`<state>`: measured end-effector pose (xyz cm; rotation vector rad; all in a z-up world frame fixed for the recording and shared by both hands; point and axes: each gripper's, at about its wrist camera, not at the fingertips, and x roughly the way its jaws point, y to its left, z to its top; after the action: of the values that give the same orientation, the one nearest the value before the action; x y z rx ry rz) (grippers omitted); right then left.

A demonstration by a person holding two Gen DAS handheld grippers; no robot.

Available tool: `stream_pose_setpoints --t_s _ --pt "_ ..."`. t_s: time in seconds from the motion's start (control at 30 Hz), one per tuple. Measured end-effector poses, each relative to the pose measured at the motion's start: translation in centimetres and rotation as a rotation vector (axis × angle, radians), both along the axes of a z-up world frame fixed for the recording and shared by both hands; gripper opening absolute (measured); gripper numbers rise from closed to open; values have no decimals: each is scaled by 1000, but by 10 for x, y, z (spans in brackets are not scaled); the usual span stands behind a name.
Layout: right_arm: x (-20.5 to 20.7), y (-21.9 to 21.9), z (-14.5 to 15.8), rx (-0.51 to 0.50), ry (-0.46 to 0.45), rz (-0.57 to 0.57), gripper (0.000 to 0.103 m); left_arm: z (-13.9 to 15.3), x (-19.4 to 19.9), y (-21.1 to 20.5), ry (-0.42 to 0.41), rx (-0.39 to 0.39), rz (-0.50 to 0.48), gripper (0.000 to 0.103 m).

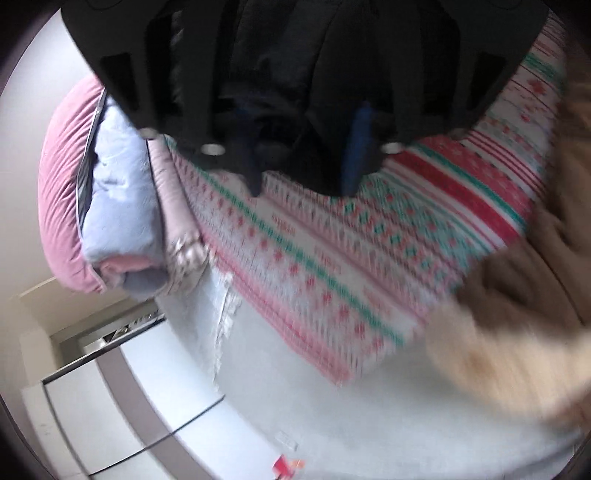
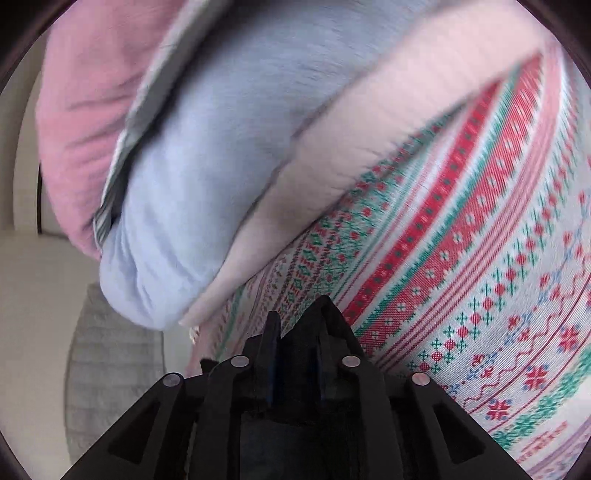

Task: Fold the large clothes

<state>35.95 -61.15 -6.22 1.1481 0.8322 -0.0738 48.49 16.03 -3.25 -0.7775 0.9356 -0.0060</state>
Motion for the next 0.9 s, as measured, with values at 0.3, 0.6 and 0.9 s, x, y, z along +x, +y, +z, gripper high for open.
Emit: stream_pose_setpoints --t_s 0.3,0.6,0.9 --pt "-29 6 55 -399 -109 74 73 7 -20 -14 -34 327 -183 69" --pt "25 34 13 -548 22 408 74 -39 10 -46 65 372 -379 51" --pt "31 72 26 -690 -55 445 4 -16 -12 -41 -118 422 -283 6"
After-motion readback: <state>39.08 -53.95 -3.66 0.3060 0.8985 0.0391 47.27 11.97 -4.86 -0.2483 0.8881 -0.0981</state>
